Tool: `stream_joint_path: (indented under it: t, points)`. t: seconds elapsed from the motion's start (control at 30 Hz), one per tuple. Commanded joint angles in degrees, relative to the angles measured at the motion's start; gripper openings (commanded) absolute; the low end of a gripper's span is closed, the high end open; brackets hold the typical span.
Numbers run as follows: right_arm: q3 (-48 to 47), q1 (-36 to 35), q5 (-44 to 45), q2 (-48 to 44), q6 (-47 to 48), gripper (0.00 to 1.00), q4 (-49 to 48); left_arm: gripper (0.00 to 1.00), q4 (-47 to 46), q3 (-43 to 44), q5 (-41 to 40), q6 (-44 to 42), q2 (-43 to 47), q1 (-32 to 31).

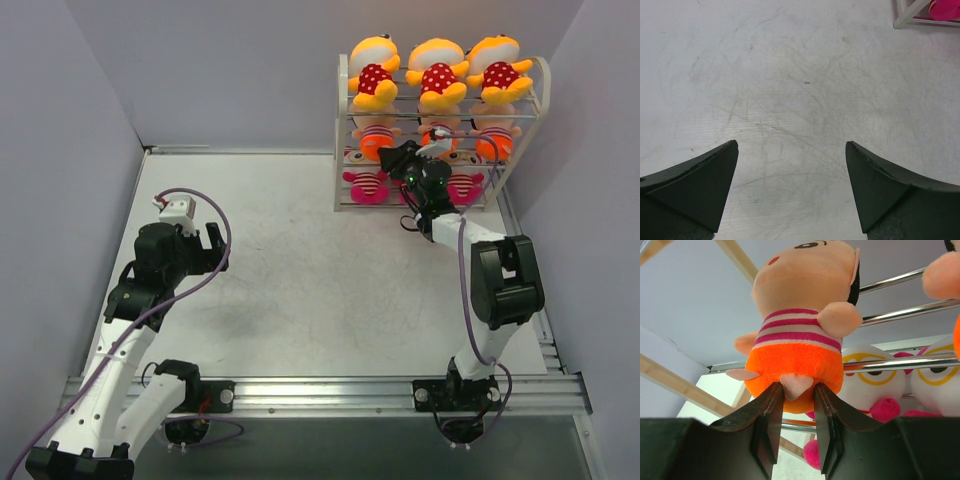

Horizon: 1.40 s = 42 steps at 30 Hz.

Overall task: Place and organize the stuffed toys onto the shelf
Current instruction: Place the stuffed toy onto shelf

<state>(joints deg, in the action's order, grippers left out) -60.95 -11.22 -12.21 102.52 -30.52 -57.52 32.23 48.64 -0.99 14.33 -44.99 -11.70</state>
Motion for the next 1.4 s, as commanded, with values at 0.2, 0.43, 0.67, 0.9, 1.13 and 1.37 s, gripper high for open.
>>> stream_joint_path:
  t: [0.2,0.43,0.67,0.9,1.13,1.37]
  points:
    - [-1.37,-0.02,1.48,-3.64,-0.15,0.27,-0.23,0.97,-1.47,0.14,0.20,-0.88,0.17,-0.25]
    - [-0.40,-0.82,6.05,-4.87,-1.29,0.24,1.00,0.97,-1.47,0.14,0.29,-0.79,0.08,-0.25]
    - [-0.31,-2.13,8.16,-4.87,-1.47,0.25,1.44,0.97,-1.47,0.05,0.29,-0.79,0.08,-0.25]
    - [-0.14,-3.19,10.01,-5.05,-2.09,0.25,1.97,0.97,-1.47,0.14,0.29,-0.88,0.08,-0.25]
    - [-0.31,-3.89,10.89,-5.22,-2.52,0.27,2.50,0.97,-1.47,0.05,0.29,-0.79,0.26,-0.25]
    - [-0.40,-4.25,11.24,-5.31,-2.35,0.30,2.76,0.97,-1.47,0.05,0.29,-0.79,0.43,-0.25]
